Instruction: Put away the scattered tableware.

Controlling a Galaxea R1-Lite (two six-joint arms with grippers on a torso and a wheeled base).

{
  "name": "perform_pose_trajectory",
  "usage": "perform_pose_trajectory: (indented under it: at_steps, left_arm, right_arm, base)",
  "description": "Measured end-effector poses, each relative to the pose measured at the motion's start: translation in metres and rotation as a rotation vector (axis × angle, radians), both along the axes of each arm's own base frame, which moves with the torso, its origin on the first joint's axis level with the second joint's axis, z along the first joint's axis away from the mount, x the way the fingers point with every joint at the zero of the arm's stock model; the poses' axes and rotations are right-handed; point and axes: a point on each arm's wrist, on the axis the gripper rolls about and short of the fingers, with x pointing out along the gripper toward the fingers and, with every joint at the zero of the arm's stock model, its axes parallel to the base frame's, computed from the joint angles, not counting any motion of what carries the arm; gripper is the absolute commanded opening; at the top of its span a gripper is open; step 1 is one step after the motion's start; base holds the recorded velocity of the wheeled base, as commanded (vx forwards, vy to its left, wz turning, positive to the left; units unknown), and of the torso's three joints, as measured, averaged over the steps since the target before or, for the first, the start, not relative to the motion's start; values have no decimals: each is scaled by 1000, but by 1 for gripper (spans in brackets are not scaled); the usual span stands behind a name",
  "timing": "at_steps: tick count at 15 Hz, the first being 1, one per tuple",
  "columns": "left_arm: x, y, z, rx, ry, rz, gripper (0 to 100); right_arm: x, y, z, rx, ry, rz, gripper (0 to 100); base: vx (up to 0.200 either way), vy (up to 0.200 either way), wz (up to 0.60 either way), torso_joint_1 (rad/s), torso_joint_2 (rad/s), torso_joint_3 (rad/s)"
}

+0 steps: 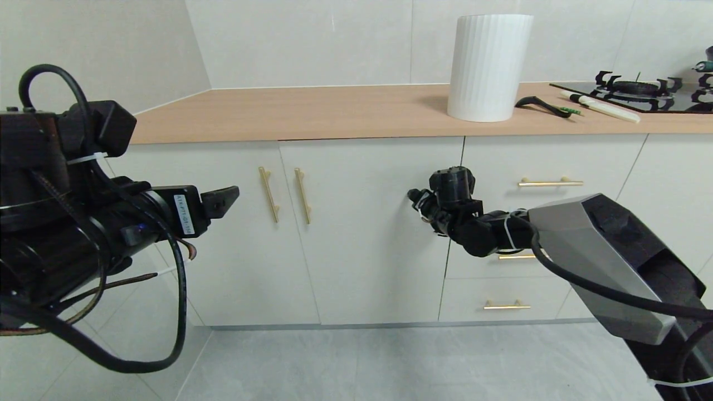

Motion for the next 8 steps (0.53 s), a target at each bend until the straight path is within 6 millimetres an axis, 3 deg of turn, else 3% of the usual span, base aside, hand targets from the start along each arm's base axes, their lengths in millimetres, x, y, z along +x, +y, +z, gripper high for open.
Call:
perform_pose_trajectory:
  at_steps: [5,8]
  left_arm:
    - [0,0,0,1,2,0,100]
    - [0,-1,0,0,-1,-3,100]
  right_arm:
    - [5,-5,0,-4,-4,-30,100]
    - [-6,-6,10,-21,11,-46,100]
  base:
    - [0,0,0,0,0,0]
    - [0,0,0,0,0,0]
